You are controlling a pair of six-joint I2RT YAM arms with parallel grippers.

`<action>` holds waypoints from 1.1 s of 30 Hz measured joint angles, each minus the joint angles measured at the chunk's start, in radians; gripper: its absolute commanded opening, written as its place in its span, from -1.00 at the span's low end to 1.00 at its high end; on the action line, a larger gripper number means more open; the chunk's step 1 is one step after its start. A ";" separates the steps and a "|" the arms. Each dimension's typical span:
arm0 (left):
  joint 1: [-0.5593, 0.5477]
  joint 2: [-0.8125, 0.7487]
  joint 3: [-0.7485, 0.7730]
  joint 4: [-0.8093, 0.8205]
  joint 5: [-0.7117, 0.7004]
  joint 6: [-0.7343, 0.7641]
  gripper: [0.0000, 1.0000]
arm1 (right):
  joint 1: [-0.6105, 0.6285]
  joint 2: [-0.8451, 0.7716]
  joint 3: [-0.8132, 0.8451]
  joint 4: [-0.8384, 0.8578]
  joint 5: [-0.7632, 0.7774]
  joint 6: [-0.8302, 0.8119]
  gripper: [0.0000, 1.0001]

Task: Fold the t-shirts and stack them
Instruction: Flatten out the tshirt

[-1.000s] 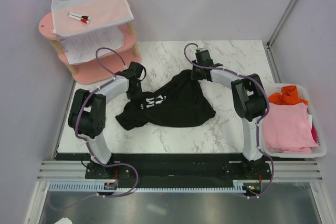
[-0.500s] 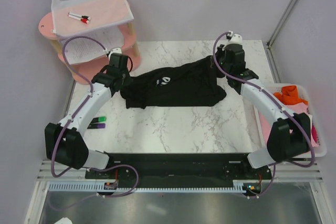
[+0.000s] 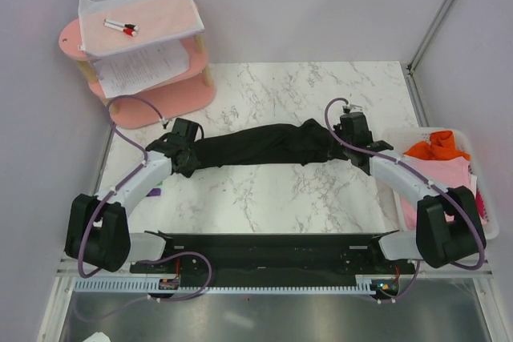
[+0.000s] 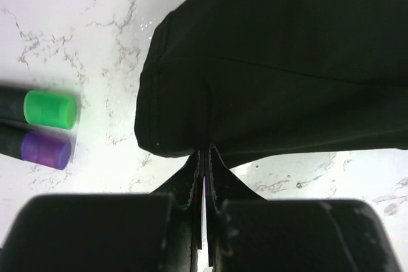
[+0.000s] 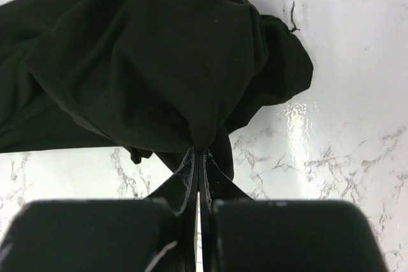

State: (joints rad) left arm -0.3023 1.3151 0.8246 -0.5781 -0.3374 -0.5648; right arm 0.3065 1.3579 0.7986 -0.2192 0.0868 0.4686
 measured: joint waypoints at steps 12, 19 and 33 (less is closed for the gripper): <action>0.000 -0.127 0.294 -0.022 -0.095 0.021 -0.96 | 0.001 -0.240 0.056 0.005 0.082 -0.010 -1.00; 0.000 -0.211 0.450 -0.053 -0.143 0.093 -0.96 | 0.001 -0.379 0.126 0.009 0.133 -0.047 -1.00; 0.000 -0.422 0.657 -0.148 -0.139 0.215 -0.96 | 0.001 -0.536 0.434 -0.066 0.041 -0.099 -1.00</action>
State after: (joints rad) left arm -0.3023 0.8936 1.4811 -0.7265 -0.4763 -0.3500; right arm 0.3077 0.8219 1.2327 -0.2848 0.1276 0.3695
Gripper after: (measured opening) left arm 0.025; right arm 0.010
